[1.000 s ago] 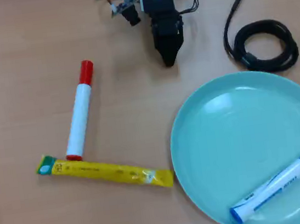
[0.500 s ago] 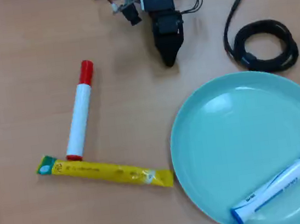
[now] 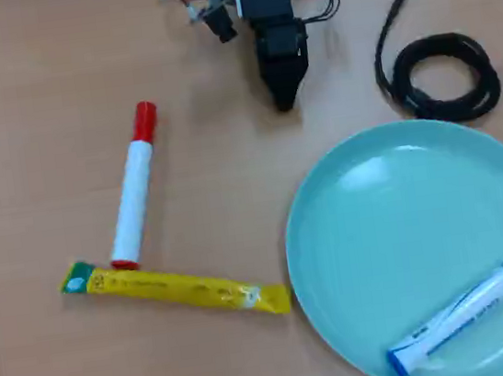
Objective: Pick up the blue pen, then put it in the green bowl
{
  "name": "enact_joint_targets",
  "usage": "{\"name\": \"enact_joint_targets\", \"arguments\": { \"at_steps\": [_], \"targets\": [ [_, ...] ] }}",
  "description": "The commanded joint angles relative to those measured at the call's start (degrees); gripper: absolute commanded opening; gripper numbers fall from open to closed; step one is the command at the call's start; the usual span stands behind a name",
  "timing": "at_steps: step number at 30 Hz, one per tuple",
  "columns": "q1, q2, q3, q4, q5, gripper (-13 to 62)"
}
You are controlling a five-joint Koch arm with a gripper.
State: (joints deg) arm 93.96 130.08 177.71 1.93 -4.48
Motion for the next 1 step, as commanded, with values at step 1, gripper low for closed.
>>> {"name": "enact_joint_targets", "arguments": {
  "at_steps": [1],
  "targets": [
    [-0.4, 5.9, 3.2, 2.1, 0.2, -4.3]
  ]
}}
